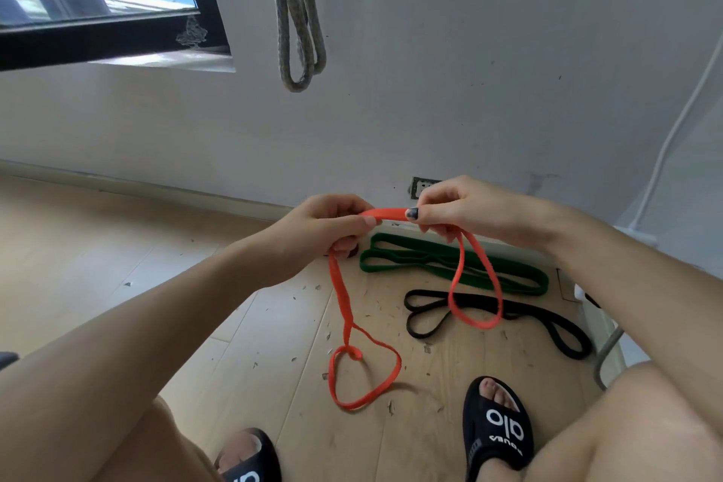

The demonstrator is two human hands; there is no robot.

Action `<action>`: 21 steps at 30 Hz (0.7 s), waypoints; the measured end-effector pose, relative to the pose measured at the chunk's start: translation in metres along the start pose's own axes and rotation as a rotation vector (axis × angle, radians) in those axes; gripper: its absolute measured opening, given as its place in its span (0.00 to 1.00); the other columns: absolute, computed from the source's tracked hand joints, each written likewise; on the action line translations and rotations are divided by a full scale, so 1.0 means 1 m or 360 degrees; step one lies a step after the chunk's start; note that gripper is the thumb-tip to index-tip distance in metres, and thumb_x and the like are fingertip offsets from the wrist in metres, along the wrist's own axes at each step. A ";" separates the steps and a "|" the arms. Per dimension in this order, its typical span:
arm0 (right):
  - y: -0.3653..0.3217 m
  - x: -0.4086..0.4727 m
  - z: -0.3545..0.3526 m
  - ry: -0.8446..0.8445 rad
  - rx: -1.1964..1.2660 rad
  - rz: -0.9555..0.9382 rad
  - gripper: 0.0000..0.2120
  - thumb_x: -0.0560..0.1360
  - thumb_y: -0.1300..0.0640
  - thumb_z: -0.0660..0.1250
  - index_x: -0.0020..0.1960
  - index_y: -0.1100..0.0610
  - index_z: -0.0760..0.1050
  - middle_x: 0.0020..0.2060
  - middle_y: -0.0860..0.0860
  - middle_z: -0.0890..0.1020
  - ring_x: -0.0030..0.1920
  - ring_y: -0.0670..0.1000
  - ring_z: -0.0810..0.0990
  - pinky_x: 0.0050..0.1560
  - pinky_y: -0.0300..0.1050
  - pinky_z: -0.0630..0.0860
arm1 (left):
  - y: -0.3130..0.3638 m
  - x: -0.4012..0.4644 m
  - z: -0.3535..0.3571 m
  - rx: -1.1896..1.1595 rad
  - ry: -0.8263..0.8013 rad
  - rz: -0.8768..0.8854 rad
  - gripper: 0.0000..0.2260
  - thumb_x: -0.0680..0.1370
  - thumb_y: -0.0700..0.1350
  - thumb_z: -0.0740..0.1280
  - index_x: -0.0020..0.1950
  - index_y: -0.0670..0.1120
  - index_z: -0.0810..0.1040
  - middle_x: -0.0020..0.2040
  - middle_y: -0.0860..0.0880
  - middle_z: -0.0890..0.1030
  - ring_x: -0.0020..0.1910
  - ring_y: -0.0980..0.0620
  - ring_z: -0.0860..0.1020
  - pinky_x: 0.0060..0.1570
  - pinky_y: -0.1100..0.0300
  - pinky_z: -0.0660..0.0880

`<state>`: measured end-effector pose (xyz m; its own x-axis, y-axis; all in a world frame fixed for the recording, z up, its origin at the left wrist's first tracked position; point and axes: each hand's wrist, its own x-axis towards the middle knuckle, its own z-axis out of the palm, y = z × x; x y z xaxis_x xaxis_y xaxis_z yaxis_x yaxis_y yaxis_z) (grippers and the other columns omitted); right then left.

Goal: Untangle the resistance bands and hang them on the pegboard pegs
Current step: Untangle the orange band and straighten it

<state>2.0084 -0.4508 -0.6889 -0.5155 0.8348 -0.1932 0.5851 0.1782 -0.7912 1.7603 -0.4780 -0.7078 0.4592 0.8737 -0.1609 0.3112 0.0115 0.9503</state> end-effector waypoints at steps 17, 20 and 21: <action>-0.020 0.002 0.017 -0.0032 0.0143 -0.0060 0.17 0.83 0.52 0.66 0.41 0.62 0.78 0.28 0.49 0.72 0.30 0.48 0.68 0.37 0.45 0.70 | -0.005 -0.001 -0.002 0.0408 -0.0084 -0.0001 0.17 0.79 0.60 0.66 0.50 0.46 0.81 0.42 0.49 0.78 0.43 0.52 0.76 0.52 0.47 0.76; -0.016 -0.001 0.012 -0.0039 0.0134 -0.0035 0.18 0.83 0.54 0.66 0.38 0.62 0.76 0.25 0.49 0.71 0.28 0.49 0.68 0.36 0.47 0.70 | -0.008 -0.006 -0.008 0.0354 -0.0132 -0.0024 0.21 0.80 0.59 0.62 0.51 0.40 0.78 0.43 0.47 0.75 0.45 0.48 0.74 0.59 0.37 0.73; -0.015 -0.002 0.011 -0.0061 0.0130 -0.0016 0.18 0.83 0.54 0.65 0.37 0.62 0.76 0.25 0.48 0.71 0.27 0.49 0.68 0.35 0.46 0.70 | -0.009 -0.006 -0.009 0.0361 -0.0116 -0.0015 0.20 0.81 0.58 0.61 0.51 0.41 0.78 0.42 0.47 0.75 0.44 0.49 0.74 0.55 0.39 0.73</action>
<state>1.9936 -0.4609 -0.6826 -0.5456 0.8124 -0.2057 0.5276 0.1423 -0.8375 1.7470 -0.4790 -0.7130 0.5114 0.8366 -0.1963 0.4911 -0.0971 0.8657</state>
